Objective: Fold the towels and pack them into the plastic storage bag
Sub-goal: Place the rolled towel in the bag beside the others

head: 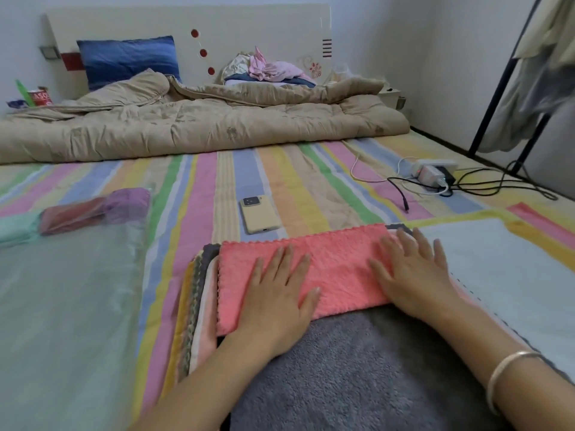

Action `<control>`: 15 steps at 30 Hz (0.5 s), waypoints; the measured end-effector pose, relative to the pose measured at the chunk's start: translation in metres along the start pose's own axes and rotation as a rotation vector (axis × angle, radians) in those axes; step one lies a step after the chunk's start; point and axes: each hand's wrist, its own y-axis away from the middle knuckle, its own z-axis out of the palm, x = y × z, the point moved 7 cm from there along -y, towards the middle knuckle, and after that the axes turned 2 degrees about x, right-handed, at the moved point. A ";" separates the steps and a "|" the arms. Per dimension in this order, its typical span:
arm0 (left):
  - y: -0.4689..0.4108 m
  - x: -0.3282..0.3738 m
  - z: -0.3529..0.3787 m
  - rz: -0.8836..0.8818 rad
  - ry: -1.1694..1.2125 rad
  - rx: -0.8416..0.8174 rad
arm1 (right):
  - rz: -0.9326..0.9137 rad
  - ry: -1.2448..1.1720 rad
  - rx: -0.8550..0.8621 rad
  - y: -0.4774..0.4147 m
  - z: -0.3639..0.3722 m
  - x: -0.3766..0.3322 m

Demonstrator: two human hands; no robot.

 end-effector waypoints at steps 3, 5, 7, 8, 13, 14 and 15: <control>0.000 0.001 0.000 -0.016 -0.019 0.029 | 0.149 -0.328 0.188 0.028 -0.036 0.013; 0.000 0.002 0.001 -0.019 -0.025 0.031 | 0.321 -0.833 -0.097 0.048 -0.023 0.009; 0.001 0.000 0.002 -0.029 -0.026 0.023 | 0.423 -1.119 -0.389 0.068 -0.004 -0.004; 0.002 0.000 0.001 -0.034 -0.023 0.023 | 0.461 -1.236 -0.431 0.074 0.001 -0.009; 0.016 -0.013 -0.005 -0.234 -0.026 0.044 | 0.580 -1.635 -0.153 0.068 0.012 -0.006; 0.021 -0.019 -0.007 -0.295 -0.030 0.038 | 0.569 -1.591 -0.126 0.064 0.014 -0.007; 0.025 -0.025 -0.007 -0.342 -0.043 0.026 | 0.544 -1.492 -0.088 0.059 0.016 -0.007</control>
